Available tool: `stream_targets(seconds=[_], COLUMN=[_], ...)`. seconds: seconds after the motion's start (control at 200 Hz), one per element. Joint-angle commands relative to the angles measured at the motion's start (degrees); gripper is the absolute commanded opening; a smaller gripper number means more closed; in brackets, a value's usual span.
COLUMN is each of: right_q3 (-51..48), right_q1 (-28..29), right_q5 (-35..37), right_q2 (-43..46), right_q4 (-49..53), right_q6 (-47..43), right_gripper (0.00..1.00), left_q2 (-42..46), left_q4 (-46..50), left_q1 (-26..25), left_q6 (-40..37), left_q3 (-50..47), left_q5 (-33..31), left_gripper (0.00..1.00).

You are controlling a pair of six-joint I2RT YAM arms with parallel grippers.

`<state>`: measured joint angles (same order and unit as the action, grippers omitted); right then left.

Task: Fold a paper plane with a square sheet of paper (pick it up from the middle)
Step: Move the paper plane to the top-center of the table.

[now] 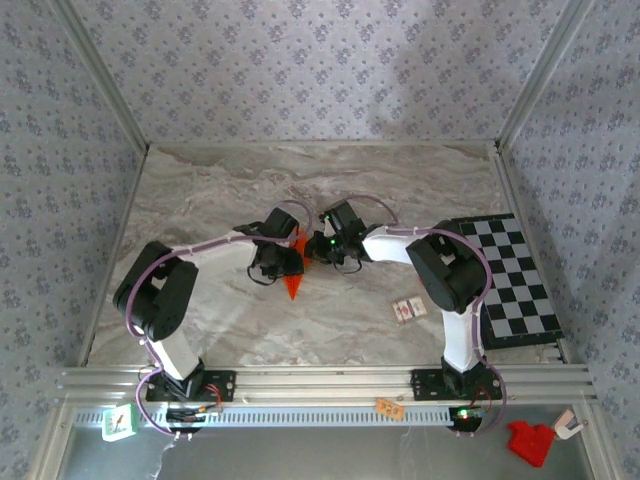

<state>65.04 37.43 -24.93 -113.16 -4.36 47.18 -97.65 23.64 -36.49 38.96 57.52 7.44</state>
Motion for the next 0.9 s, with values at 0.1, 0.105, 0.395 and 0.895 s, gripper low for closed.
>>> stream_targets(seconds=[0.1,0.105,0.395,0.895], right_q3=[1.28,1.26,1.01,-10.59], right_q1=[0.04,0.07,-0.17,-6.11], right_q5=[-0.83,-0.87,-0.65,23.54], right_q2=[-0.23,-0.22,1.26,23.95], right_q4=[1.81,1.85,2.34,10.33], right_q6=[0.38,0.37,0.69,-7.51], right_gripper=[0.12,0.12,0.18,0.68], left_q2=[-0.99,-1.02,-0.21,-6.35], left_q4=[2.52,2.54,4.19,10.28], left_q1=[-0.60,-0.60,-0.77,0.17], left_q6=[-1.12,-1.10,-2.55,-9.92], left_q3=[2.28,2.31,3.25,17.36], left_q5=[-2.34,-2.34,-4.34,-11.79], left_gripper=[0.26,0.26,0.11,0.06])
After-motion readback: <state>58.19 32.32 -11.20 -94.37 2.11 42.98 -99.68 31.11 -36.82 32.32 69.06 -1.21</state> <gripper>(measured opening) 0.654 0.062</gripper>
